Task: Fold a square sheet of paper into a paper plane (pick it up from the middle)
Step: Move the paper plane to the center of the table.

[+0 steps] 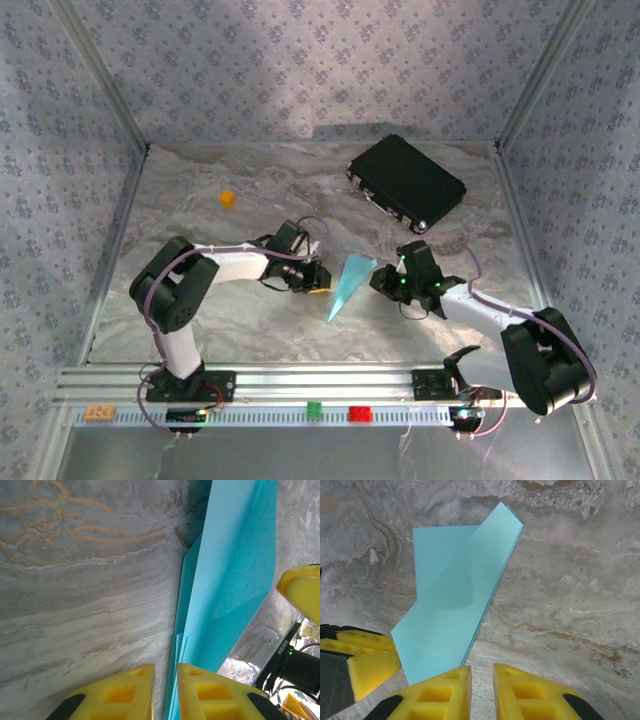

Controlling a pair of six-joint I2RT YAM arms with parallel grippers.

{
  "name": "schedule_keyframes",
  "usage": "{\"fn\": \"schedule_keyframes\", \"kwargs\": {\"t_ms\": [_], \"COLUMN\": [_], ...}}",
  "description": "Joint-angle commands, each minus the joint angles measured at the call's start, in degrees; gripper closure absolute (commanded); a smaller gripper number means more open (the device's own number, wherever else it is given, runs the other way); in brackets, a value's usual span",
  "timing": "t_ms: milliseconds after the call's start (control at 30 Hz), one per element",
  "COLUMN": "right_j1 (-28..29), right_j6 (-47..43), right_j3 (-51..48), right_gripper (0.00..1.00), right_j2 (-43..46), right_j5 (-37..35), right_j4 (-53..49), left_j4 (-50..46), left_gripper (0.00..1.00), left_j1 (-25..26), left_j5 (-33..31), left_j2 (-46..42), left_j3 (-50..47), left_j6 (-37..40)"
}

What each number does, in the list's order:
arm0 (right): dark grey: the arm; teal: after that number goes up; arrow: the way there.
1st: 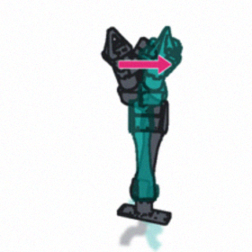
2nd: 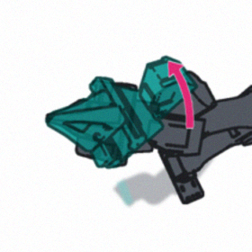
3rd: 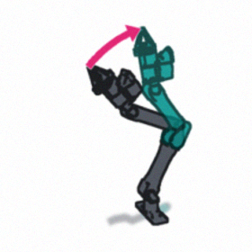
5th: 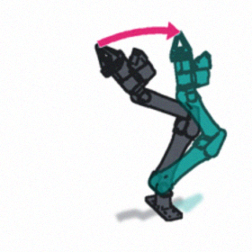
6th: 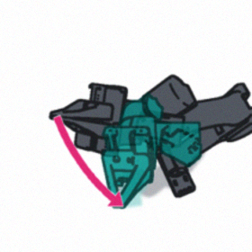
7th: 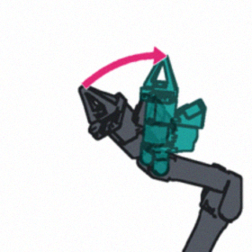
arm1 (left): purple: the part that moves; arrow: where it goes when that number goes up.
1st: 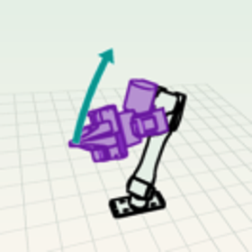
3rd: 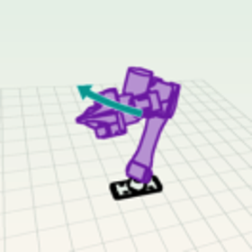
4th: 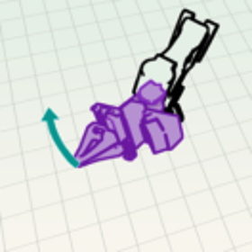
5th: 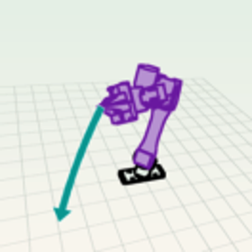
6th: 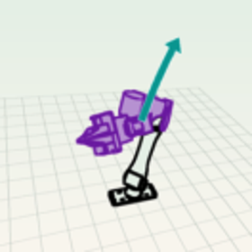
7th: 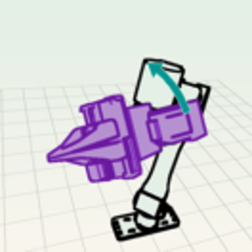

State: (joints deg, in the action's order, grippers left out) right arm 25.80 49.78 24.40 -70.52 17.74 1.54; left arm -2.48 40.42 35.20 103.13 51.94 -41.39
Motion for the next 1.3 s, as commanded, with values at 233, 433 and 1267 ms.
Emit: {"fn": "schedule_keyframes", "kwargs": {"t_ms": [233, 433, 1267], "right_j1": [1.6, 2.9, 6.1], "right_j6": [0.8, 1.0, 1.4], "right_j3": [0.9, 1.2, -0.3], "right_gripper": [0.81, 0.81, 0.82], "right_j2": [-3.3, -3.9, -5.3], "right_j5": [1.4, 2.1, 6.4], "right_j4": [1.6, 1.8, 6.6], "left_j4": [1.0, 0.1, -3.7], "left_gripper": [0.78, 0.77, 0.76], "left_j1": [1.5, 2.2, 4.7], "left_j5": [4.1, 2.8, 2.6], "left_j2": [2.7, 3.4, 6.6], "left_j3": [3.0, 3.5, 6.8], "left_j6": [0.2, 0.2, 2.3]}}
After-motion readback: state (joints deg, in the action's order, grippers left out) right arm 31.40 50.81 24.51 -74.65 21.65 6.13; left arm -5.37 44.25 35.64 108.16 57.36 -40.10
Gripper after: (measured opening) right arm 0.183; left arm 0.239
